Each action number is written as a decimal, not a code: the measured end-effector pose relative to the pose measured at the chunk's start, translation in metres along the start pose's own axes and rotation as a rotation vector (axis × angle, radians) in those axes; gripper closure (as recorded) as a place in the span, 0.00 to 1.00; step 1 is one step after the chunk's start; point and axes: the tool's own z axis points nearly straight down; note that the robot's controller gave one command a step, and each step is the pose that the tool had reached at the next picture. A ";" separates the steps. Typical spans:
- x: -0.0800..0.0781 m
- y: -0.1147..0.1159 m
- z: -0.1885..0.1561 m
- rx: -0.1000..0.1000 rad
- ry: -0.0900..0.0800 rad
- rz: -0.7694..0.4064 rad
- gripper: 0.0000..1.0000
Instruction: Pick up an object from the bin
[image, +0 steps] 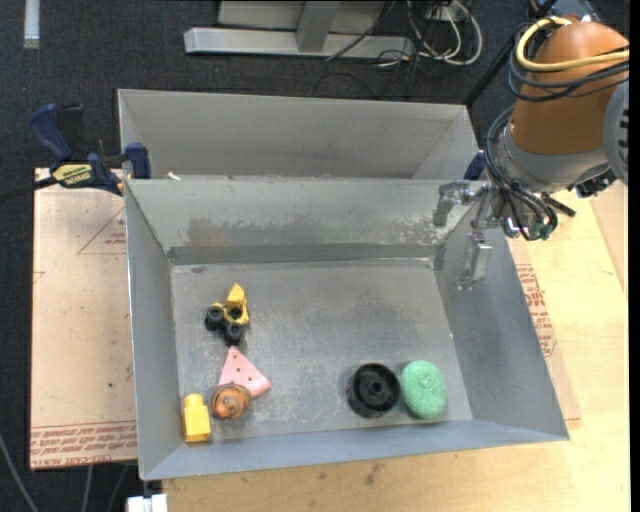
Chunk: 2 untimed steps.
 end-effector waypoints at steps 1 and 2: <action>-0.001 0.000 -0.006 0.002 -0.008 -0.002 0.00; 0.021 -0.001 0.013 0.003 -0.013 -0.090 0.00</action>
Offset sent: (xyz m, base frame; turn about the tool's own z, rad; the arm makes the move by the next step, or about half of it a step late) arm -0.0489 -0.0035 -0.0381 -0.1862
